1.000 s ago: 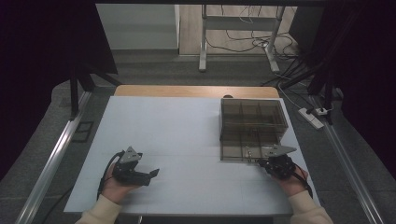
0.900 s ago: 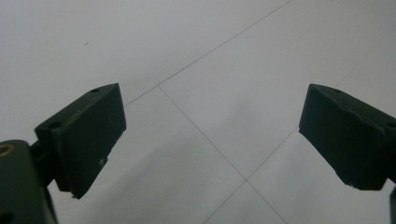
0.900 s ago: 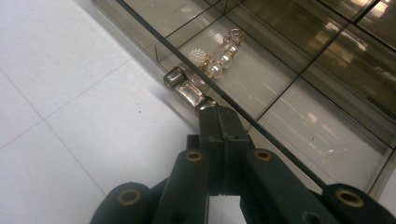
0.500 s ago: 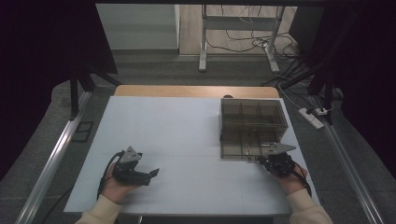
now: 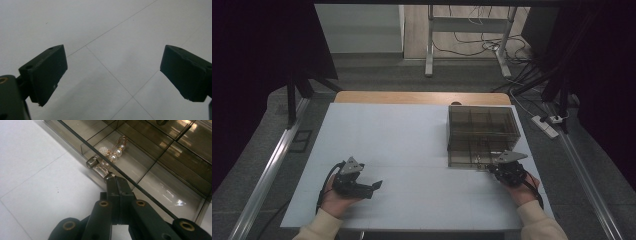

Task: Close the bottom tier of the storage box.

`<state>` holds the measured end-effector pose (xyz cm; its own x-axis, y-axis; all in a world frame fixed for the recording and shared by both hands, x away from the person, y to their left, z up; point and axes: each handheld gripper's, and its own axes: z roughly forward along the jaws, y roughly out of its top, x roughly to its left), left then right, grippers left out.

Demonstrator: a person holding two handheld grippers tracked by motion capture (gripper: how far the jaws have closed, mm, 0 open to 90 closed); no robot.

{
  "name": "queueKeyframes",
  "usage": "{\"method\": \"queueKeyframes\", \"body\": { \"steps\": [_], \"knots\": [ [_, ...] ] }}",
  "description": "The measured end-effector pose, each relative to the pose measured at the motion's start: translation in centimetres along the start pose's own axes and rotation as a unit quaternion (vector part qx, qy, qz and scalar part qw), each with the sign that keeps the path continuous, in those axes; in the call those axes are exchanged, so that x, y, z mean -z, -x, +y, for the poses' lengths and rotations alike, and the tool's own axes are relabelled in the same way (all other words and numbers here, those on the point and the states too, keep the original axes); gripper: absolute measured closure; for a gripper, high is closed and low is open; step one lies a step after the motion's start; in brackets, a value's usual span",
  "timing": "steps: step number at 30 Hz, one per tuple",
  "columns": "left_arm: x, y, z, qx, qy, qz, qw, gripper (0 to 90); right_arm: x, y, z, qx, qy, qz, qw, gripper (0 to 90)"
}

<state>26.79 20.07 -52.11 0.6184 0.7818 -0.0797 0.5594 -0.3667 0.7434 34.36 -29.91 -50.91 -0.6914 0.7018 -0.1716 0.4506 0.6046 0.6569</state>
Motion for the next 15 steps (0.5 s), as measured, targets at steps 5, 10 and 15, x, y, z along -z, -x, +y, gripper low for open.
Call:
{"method": "queueKeyframes", "body": {
  "steps": [5,10,15],
  "knots": [
    [0.0,0.0,0.0,0.000,-0.001,0.000,1.0000,6.7,-0.2,0.3,0.2,-0.001,0.003,-0.005,1.0000,88.9],
    [0.0,0.0,0.0,0.000,-0.001,0.001,1.0000,6.8,-0.5,0.8,0.3,-0.006,0.008,-0.010,0.9999,88.9],
    [-0.1,0.0,0.0,0.000,-0.001,0.001,1.0000,6.7,-0.8,1.1,0.5,-0.007,0.011,-0.013,0.9998,88.9]
  ]
}}
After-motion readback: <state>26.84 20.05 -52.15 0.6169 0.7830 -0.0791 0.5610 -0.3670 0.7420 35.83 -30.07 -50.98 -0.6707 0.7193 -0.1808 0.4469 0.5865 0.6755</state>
